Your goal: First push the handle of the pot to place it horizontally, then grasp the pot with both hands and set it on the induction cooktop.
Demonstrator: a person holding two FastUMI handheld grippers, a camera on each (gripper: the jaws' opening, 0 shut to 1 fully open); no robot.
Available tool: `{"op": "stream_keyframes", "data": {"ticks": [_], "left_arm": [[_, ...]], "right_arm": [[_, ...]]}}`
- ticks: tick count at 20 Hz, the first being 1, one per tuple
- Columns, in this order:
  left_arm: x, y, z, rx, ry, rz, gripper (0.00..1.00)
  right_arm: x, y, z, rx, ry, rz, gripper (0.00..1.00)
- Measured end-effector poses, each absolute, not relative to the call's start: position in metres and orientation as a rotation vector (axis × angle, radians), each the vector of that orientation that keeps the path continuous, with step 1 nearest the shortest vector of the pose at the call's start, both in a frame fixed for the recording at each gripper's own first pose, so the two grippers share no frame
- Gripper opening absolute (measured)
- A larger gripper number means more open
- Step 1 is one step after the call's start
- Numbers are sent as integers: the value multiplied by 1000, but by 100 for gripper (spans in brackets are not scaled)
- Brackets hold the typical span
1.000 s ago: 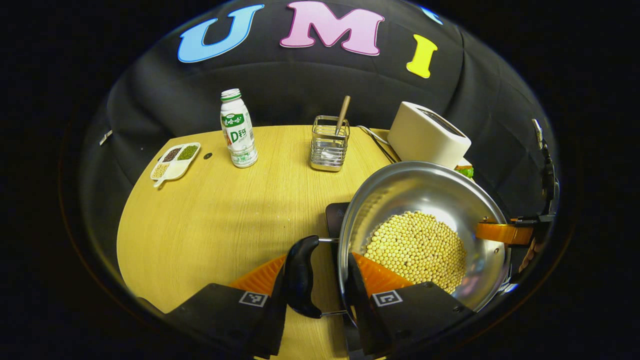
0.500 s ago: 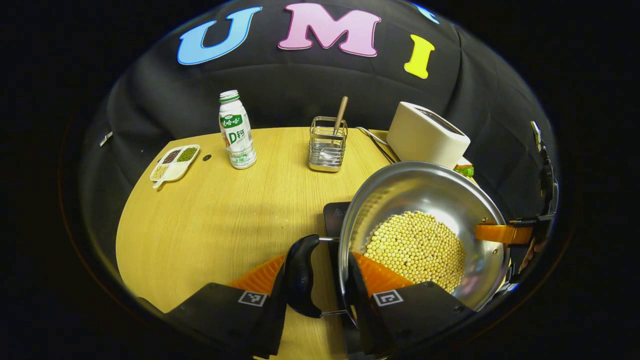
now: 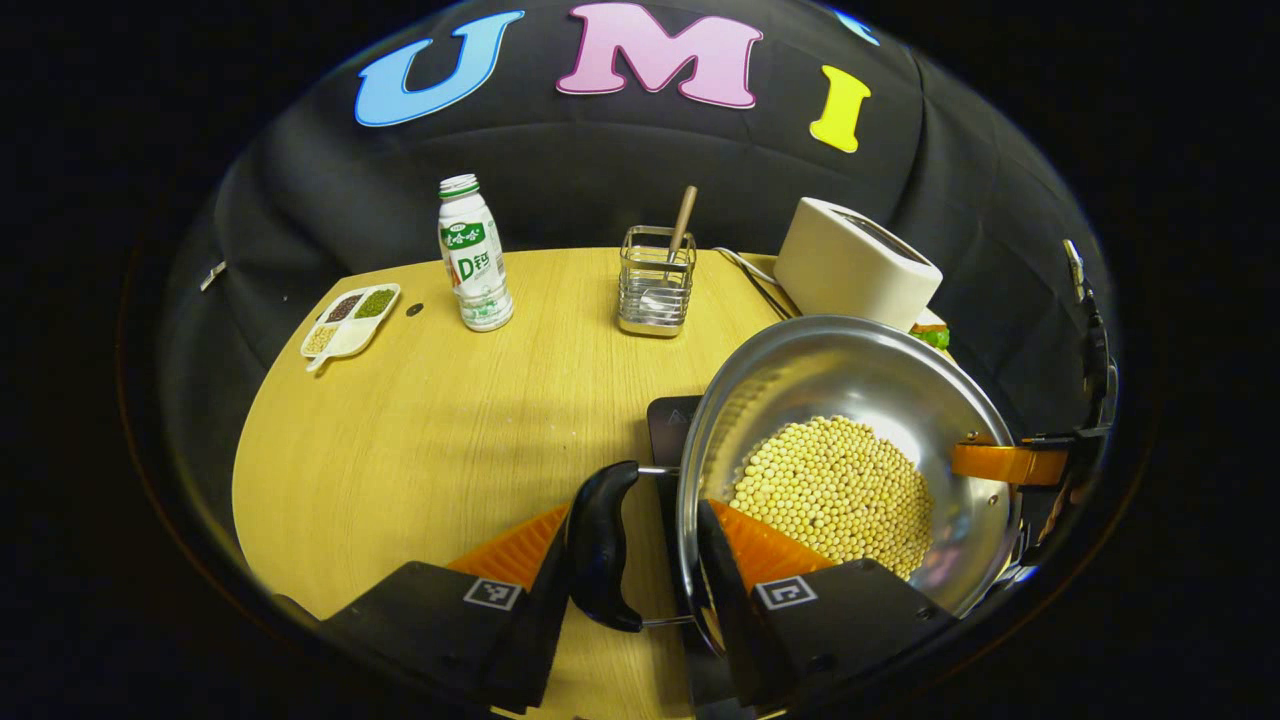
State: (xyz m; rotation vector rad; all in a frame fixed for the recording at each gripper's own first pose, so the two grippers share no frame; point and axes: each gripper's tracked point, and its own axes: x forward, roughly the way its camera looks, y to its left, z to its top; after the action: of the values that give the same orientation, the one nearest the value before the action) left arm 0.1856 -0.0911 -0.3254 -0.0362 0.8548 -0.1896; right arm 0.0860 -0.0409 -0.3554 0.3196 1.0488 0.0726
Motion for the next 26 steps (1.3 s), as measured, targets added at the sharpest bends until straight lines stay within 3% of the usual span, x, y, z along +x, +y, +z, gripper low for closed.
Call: {"op": "stream_keyframes", "data": {"ticks": [1,3,6,10,26], "left_arm": [[183,-90,-327,-33,858,-177,73],[178,-88,-329,-35,857,-161,99],[174,-87,-323,-66,845,-158,94],[166,-80,-304,-43,809,-159,96],[98,-47,-148,-26,452,-180,95]], "right_arm": [[88,-39,-354,326,1037,76,65],[91,-42,-351,325,1013,63,100],[87,-45,-343,329,1003,48,99],[84,-49,-321,314,947,34,99],[52,-47,-133,147,516,-15,99]]}}
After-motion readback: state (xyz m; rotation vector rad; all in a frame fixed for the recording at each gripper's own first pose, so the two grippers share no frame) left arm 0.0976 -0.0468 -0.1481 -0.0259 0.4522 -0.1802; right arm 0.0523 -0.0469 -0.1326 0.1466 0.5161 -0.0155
